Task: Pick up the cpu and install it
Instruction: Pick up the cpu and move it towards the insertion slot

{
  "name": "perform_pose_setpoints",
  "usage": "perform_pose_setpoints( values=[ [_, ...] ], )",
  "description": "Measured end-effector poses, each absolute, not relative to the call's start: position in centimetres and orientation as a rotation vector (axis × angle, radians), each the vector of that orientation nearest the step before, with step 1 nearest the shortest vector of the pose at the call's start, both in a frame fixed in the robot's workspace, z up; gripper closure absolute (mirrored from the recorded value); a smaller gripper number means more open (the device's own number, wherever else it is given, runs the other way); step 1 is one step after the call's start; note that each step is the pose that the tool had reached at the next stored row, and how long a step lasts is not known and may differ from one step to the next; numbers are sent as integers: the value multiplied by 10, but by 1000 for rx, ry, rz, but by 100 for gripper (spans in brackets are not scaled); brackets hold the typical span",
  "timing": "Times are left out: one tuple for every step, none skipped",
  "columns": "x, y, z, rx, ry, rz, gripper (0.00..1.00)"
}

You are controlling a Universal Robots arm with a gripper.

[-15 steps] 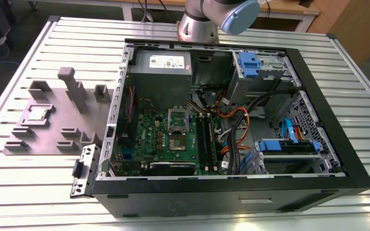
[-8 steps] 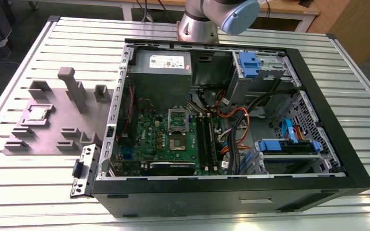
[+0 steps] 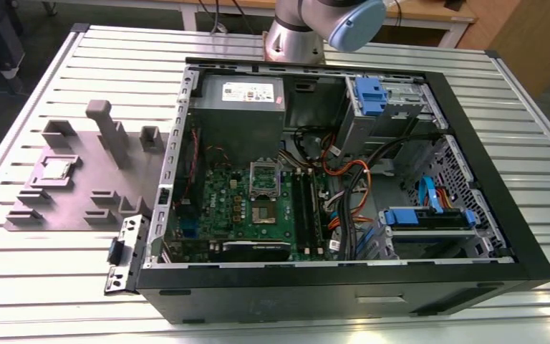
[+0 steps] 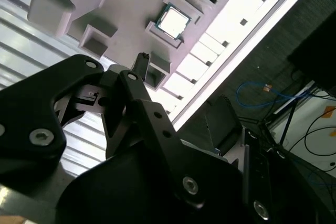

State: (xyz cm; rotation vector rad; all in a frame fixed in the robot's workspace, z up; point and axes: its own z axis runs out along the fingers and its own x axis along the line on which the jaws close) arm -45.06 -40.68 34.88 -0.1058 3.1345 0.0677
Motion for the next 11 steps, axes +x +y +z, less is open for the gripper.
perform_pose_setpoints(
  values=[
    [-451,-407,347,-106,3134,68,29],
    [-451,-407,345,-106,3134,68,29],
    [-451,-407,343,-106,3134,68,29],
    [-451,-407,341,-106,3135,68,29],
    [-451,-407,340,-106,3134,68,29],
    [-451,-407,338,-106,3134,68,29],
    [-451,-407,336,-106,3134,68,29],
    [-451,-407,334,-106,3134,68,29],
    [-451,-407,334,-106,3134,68,29],
    [-451,-407,334,-106,3135,67,29],
    [-451,-407,333,-106,3135,68,29]
  ],
)
